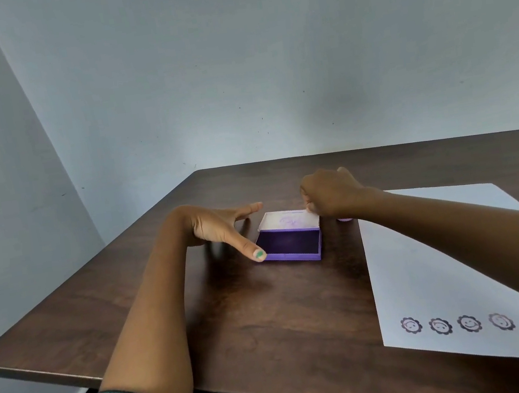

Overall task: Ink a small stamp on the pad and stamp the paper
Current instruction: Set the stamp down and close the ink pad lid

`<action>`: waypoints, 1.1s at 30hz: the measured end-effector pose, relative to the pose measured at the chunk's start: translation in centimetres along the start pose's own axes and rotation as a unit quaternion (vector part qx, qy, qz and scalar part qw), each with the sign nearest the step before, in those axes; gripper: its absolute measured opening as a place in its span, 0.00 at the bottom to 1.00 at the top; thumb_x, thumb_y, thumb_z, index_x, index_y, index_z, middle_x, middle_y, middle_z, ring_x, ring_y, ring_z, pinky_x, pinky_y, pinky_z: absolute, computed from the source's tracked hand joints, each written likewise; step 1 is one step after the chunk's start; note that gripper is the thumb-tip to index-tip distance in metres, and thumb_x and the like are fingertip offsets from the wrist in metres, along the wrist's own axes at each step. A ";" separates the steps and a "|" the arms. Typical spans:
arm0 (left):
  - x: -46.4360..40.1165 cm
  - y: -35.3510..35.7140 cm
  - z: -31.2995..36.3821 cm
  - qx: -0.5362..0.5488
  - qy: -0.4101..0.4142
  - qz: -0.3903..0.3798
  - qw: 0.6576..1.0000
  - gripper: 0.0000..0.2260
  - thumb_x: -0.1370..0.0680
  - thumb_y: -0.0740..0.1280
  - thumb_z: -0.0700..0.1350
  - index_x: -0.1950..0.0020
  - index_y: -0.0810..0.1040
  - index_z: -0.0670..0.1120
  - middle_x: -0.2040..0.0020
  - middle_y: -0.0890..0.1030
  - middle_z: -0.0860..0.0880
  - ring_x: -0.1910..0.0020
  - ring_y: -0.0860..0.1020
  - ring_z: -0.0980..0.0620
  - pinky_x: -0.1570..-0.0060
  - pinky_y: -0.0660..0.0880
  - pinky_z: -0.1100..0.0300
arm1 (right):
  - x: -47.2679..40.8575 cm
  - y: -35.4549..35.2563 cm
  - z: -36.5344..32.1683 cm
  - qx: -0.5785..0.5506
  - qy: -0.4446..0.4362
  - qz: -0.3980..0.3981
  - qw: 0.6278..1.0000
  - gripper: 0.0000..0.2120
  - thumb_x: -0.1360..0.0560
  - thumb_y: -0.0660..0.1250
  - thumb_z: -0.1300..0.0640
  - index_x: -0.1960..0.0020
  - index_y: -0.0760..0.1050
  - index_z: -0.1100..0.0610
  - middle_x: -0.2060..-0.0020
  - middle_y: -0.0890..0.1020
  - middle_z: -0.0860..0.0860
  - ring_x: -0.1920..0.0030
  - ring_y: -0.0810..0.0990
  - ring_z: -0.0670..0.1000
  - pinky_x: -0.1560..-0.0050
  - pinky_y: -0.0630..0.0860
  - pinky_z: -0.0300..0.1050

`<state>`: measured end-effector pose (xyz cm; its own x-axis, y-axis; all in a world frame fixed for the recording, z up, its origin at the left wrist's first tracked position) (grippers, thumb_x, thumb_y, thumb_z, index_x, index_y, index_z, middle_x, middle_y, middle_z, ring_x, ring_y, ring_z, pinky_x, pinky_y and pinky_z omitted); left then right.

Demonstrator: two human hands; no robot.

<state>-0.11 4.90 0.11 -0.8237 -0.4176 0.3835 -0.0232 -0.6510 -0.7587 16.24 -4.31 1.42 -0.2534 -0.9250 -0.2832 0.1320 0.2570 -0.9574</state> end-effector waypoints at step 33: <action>1.6 -0.6 0.6 0.050 0.049 0.015 0.997 0.27 0.29 0.72 0.37 0.33 0.71 0.55 0.30 0.70 0.52 0.30 0.65 0.55 0.37 0.61 0.64 | 10.1 -4.2 -3.6 -0.121 -0.158 0.104 0.975 0.09 0.26 0.64 0.52 0.47 0.77 0.49 0.52 0.84 0.45 0.53 0.81 0.48 0.56 0.73 0.42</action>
<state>-1.05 4.20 1.46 -0.8750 -0.3769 0.3040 0.0554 -0.7016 -0.7104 9.73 -13.73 2.42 0.0676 -0.8764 -0.4767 -0.0898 0.4705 -0.8778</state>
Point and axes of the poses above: each hand's wrist, its own x-axis away from the middle knuckle, its own y-axis out of the palm, z = x × y, the point moved 4 cm from there along -x, towards the middle knuckle
